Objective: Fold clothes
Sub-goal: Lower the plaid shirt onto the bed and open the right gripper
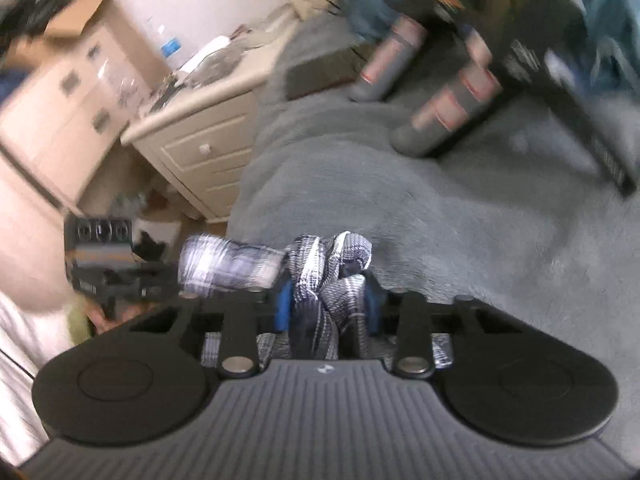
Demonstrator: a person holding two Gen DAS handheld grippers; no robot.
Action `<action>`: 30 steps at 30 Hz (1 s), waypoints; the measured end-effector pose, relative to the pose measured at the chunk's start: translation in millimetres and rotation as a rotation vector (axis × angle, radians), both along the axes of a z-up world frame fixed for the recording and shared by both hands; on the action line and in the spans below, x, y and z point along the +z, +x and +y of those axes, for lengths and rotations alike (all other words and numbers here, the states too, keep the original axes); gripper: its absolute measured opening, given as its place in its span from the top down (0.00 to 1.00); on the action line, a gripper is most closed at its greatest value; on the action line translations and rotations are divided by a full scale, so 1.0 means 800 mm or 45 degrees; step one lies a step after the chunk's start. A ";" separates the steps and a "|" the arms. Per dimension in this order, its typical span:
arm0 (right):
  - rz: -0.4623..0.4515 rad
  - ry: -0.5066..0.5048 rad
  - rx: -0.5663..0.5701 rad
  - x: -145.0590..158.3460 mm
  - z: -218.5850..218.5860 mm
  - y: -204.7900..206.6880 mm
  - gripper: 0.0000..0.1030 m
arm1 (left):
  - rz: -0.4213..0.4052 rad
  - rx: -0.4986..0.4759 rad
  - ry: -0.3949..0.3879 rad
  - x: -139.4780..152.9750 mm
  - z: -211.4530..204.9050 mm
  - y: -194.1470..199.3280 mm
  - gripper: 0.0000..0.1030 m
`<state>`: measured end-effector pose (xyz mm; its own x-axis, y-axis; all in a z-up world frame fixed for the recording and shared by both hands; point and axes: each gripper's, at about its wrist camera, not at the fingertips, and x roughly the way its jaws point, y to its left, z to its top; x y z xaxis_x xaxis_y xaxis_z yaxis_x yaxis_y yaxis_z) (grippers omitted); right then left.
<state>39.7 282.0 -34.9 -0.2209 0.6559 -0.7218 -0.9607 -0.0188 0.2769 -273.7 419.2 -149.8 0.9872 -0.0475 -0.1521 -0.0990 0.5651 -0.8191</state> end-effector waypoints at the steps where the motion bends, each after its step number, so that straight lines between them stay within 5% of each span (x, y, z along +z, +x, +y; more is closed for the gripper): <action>1: -0.100 0.028 0.025 0.006 -0.007 -0.019 0.75 | -0.002 0.000 0.002 0.000 0.000 0.000 0.49; 6: -0.503 0.166 0.077 0.029 -0.045 -0.098 0.77 | -0.006 0.003 0.028 0.007 -0.005 0.002 0.59; 9: -0.607 0.223 0.034 0.041 -0.059 -0.100 0.78 | -0.058 -0.018 0.019 0.019 -0.005 0.016 0.64; 14: -0.563 0.246 -0.101 0.058 -0.052 -0.033 0.79 | -0.124 -0.040 0.077 0.049 0.004 0.053 0.62; 17: -0.525 0.261 -0.166 0.059 -0.044 0.011 0.79 | -0.055 -0.043 0.113 0.054 0.007 0.077 0.62; 21: -0.310 0.188 -0.259 -0.001 -0.013 0.082 0.75 | 0.072 -0.062 0.065 0.038 0.010 0.097 0.62; 23: -0.226 0.182 -0.336 -0.022 -0.009 0.100 0.65 | 0.082 -0.050 0.056 0.038 0.011 0.098 0.61; 30: 0.027 0.340 -0.518 0.009 -0.060 0.123 0.53 | 0.142 -0.086 0.056 0.053 0.010 0.107 0.52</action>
